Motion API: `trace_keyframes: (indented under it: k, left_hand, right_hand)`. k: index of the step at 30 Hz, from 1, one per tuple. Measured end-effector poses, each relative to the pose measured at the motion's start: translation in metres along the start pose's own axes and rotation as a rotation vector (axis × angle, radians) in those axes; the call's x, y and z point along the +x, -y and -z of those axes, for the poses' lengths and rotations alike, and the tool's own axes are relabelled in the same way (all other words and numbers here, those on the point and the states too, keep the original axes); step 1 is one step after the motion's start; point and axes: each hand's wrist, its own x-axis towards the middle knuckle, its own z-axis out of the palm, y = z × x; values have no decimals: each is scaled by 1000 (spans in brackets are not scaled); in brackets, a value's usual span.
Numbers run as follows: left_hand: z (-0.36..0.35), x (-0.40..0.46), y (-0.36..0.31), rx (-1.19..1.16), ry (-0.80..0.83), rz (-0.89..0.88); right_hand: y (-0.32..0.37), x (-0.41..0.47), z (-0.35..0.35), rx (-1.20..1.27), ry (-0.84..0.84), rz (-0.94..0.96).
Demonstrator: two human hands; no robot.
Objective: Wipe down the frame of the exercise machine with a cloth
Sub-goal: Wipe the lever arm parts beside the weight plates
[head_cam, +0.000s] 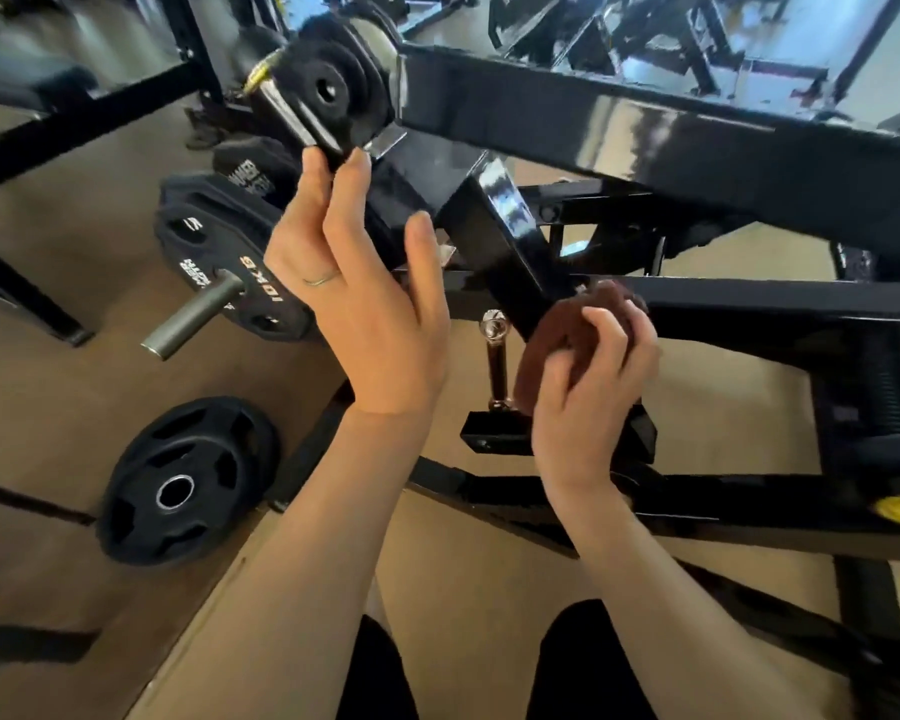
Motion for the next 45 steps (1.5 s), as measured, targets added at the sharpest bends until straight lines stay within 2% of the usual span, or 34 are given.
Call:
trace_keyframes:
  k: [3,6,7,9,11,14,15,16,18,19,22,24,26,29,31,32,34,37,40,42,45]
  left_hand:
    - [10,4,6,-96,67,-20]
    - [30,6,26,-222,198,-58]
    - [40,2,35,-291,246,-47]
    - [58,-16,50,-385,322,94]
    - [70,-39,59,-427,496,434]
    - [82,-63,61,-586,1115,1132]
    - [83,-69,65,-684,1251,1327]
    - [82,-71,67,-787,1293,1521]
    - [75,-69,69,-914,1267,1696]
    - [69,-67,69,-922,1228,1705]
    - [46,-66,72,-828,1239,1469]
    - [33,-69,79,-821,1293,1466]
    - [21,-69,88,-848,1356,1544]
    - [-4,-57,88,-813,1292,1584]
    - [-24,-51,80,-764,1295,1487]
    - [-31,-50,75,-754,1306,1424]
    - [-44,-52,65,-772,1289,1310]
    - [-58,-66,59,-782,1249,1054]
    - [-65,-87,47,-791,1306,841]
    - [-67,-98,39,-806,1291,804]
    - [-66,-110,36,-896,1228,884]
  right_hand:
    - [-9,-13,7,-82,-12,-174]
    - [7,-23,16,9,-91,-351]
    - [16,-30,19,61,-122,-391]
    - [40,-48,18,188,-110,-447]
    - [60,-68,7,380,-9,-561]
    - [71,-91,-17,540,146,-741]
    - [72,-95,-23,537,196,-754]
    - [73,-98,-29,519,247,-746]
    - [70,-99,-37,485,334,-728]
    - [70,-98,-39,471,382,-722]
    - [67,-88,-36,329,491,-623]
    - [63,-78,-26,188,518,-526]
    - [55,-67,-12,42,513,-434]
    - [48,-47,9,-96,268,-425]
    - [46,-29,19,-161,102,-388]
    - [44,-19,21,-184,79,-360]
    - [40,-1,19,-151,140,-346]
    - [33,7,11,12,299,-419]
    - [24,-1,8,-3,338,-374]
    - [22,-3,9,0,344,-374]
    - [19,-3,12,4,366,-381]
